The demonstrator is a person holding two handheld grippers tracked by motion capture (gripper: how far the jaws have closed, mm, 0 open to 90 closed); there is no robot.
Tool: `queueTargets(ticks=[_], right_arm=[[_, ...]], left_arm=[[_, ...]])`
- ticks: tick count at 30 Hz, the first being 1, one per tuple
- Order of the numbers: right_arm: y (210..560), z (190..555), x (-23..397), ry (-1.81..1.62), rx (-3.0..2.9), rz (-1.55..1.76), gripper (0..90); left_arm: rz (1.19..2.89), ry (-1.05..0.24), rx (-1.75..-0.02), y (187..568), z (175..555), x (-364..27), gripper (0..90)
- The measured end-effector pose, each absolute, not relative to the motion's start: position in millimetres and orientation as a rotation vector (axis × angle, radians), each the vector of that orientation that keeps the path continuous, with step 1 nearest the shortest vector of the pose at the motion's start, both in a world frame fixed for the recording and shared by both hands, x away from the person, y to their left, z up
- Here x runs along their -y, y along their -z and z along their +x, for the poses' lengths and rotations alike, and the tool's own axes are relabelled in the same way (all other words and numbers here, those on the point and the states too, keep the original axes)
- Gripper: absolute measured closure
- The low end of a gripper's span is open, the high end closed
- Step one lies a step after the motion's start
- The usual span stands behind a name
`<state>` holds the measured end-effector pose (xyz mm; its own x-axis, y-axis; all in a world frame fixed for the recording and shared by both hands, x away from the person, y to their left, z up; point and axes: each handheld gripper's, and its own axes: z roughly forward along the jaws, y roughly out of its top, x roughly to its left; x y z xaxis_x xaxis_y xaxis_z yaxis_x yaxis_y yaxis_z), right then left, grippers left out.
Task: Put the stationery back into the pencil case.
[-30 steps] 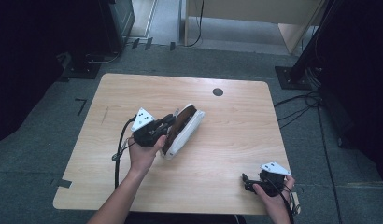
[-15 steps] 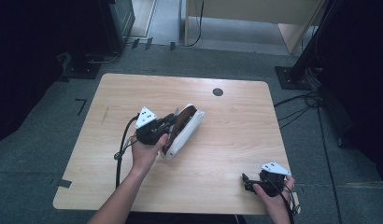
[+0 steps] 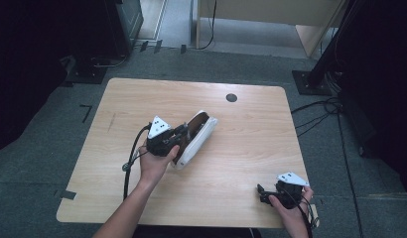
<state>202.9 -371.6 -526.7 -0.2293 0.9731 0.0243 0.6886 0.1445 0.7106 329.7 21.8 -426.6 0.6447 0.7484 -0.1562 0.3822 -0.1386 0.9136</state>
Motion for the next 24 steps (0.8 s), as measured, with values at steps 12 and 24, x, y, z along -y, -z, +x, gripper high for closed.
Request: queueTargets(ticks=[12,24], right_arm=[[526.8,202.8,371.5,-0.849,-1.982,1.586,0.0],[526.7,202.8,371.4,-0.849,-1.981,1.589,0.0]], left_arm=[[1.806,-0.436,-0.92,417.7,323.3,-27.5,81.8],[1.87,-0.432,-0.915,409.3,315.5,-32.5,81.8]])
